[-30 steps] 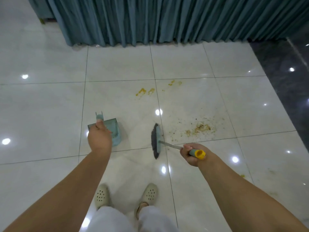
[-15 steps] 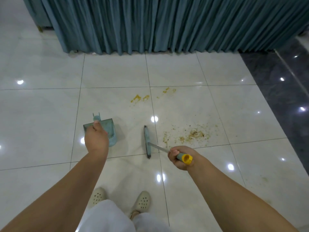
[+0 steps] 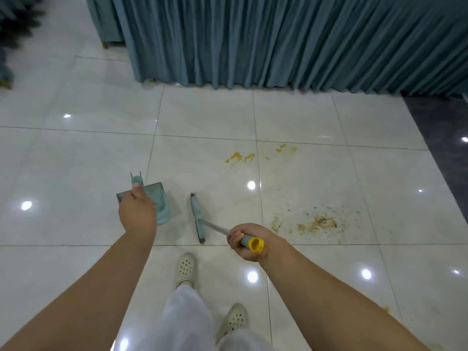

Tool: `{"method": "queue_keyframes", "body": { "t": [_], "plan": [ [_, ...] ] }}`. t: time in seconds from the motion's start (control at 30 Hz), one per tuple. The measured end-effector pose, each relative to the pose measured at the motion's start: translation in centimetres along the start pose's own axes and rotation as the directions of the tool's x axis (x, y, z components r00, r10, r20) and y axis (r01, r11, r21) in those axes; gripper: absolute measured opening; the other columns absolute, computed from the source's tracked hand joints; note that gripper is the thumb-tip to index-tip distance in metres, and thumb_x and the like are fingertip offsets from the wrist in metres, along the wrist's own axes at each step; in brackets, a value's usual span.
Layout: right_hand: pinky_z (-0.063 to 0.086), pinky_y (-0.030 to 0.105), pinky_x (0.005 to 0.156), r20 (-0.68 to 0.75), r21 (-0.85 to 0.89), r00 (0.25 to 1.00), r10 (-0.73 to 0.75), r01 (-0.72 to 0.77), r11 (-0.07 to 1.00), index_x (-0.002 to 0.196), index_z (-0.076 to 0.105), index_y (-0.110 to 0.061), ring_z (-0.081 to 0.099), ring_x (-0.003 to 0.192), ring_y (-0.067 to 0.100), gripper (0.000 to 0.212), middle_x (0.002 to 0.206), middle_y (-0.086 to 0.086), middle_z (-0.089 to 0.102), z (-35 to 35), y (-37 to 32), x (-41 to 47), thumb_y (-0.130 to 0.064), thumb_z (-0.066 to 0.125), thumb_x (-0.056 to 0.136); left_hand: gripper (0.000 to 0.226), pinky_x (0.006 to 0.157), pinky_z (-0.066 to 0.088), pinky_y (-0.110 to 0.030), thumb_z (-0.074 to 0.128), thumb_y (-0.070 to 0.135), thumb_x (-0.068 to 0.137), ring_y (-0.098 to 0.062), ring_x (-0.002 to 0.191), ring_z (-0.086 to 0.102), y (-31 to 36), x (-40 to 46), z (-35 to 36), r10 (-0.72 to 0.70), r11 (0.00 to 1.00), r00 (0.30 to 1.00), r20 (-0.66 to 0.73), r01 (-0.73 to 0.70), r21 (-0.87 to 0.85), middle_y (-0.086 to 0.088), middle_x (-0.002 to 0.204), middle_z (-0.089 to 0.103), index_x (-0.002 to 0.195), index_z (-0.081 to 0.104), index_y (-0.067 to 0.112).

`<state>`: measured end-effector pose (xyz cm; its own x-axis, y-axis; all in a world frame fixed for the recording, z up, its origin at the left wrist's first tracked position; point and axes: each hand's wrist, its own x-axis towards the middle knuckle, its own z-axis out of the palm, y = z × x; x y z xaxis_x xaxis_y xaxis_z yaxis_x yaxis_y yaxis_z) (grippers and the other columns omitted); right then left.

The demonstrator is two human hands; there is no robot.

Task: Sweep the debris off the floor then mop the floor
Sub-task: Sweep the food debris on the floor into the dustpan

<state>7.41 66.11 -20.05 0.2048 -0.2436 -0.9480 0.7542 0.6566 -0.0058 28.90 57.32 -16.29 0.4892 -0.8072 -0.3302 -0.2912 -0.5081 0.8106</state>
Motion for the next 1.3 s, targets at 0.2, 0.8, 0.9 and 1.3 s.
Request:
{"method": "queue_keyframes", "body": {
  "t": [0.2, 0.8, 0.9, 1.3],
  "plan": [
    [0.035, 0.013, 0.026, 0.026, -0.056, 0.996, 0.085, -0.084, 0.995, 0.086, 0.047, 0.004, 0.038, 0.024, 0.012, 0.012, 0.059, 0.015, 0.048, 10.0, -0.5, 3.9, 0.001, 0.039, 0.095, 0.054, 0.084, 0.051, -0.047, 0.026, 0.048, 0.099, -0.043, 0.091, 0.064, 1.2, 7.3, -2.7, -0.051, 0.998, 0.997, -0.056, 0.049, -0.031, -0.027, 0.091, 0.066, 0.064, 0.048, 0.013],
    [0.035, 0.013, 0.025, -0.001, 0.405, 0.999, -0.044, 0.041, 0.913, 0.093, 0.043, -0.004, 0.036, 0.022, 0.012, 0.004, 0.075, 0.018, 0.044, 16.3, -8.7, 7.6, -0.001, 0.043, 0.096, 0.042, 0.082, 0.053, -0.046, 0.041, 0.043, 0.096, -0.035, 0.079, 0.060, 5.5, 19.2, 1.0, -0.058, 0.996, 0.994, 0.092, 0.052, 0.066, -0.016, 0.077, 0.060, 0.070, 0.047, 0.010],
    [0.036, 0.013, 0.026, -0.050, 0.480, 0.992, -0.115, 0.125, 0.868, 0.092, 0.043, -0.002, 0.034, 0.023, 0.011, 0.006, 0.079, 0.018, 0.043, 13.6, -10.0, 5.8, 0.003, 0.042, 0.094, 0.051, 0.087, 0.050, -0.049, 0.038, 0.042, 0.098, -0.040, 0.095, 0.061, 6.4, 18.7, 3.5, -0.030, 0.989, 0.992, 0.121, 0.012, 0.146, -0.028, 0.101, 0.063, 0.093, 0.056, -0.006],
    [0.037, 0.013, 0.028, -0.259, 0.604, 0.929, -0.264, 0.369, 0.706, 0.095, 0.044, 0.007, 0.037, 0.023, 0.011, 0.016, 0.081, 0.013, 0.039, 3.5, -12.6, 0.1, -0.004, 0.035, 0.100, 0.049, 0.083, 0.050, -0.044, 0.038, 0.041, 0.099, -0.039, 0.096, 0.061, 9.0, 16.8, 9.2, 0.005, 0.986, 0.960, 0.282, -0.051, 0.157, -0.025, 0.103, 0.062, 0.102, 0.056, -0.005]
  ]
}}
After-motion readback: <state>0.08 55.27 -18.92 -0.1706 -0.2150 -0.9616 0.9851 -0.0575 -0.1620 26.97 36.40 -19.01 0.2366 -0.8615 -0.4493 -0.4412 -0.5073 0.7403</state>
